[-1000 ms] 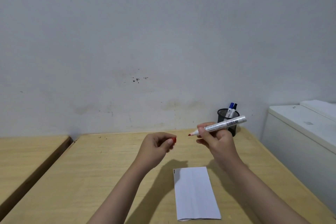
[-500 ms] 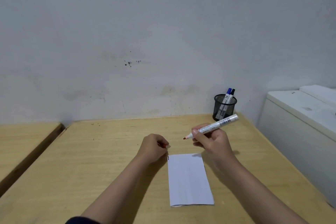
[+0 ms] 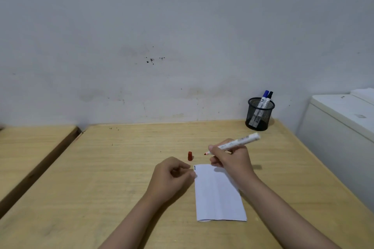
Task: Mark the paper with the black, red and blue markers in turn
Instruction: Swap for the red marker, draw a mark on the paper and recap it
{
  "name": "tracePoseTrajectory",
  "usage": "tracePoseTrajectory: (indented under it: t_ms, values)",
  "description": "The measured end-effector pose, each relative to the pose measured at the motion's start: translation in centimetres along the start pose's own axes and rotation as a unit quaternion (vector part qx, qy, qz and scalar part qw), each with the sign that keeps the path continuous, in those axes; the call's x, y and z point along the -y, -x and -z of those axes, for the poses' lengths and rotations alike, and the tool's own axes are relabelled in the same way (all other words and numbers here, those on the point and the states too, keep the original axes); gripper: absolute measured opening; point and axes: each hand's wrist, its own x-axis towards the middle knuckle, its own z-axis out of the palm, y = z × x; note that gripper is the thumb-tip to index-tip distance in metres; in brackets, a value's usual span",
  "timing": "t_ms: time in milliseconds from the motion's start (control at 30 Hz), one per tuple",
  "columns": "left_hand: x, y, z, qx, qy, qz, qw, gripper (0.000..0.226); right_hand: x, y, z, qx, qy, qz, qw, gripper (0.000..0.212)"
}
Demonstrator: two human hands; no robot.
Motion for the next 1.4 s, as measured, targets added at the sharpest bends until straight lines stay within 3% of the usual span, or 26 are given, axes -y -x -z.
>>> tracePoseTrajectory:
  t_ms: [133,300,767,1100,1400]
  values:
    - [0.4,0.2,-0.6,0.065,-0.117,-0.06,0.989,0.028,-1.0,-1.3,-1.8,0.017,0.049,-0.038,0.998,0.02]
    - [0.8,0.3,-0.9,0.059,-0.16,-0.1,0.98,0.037,-2.5,-1.9,-3.0,0.021,0.098,-0.043,0.994,0.028]
    - [1.1,0.1,-1.0,0.057,-0.164,-0.11,0.979,0.034,-3.9,-1.8,-2.8,-0.013,0.185,0.038,0.982,0.035]
    - [1.0,0.1,-1.0,0.059,-0.166,-0.107,0.978,0.03,-4.4,-2.2,-2.8,-0.012,0.181,0.032,0.983,0.034]
    - [1.2,0.1,-1.1,0.06,-0.172,-0.105,0.978,0.039,-4.1,-2.1,-2.9,0.005,0.186,0.022,0.982,0.033]
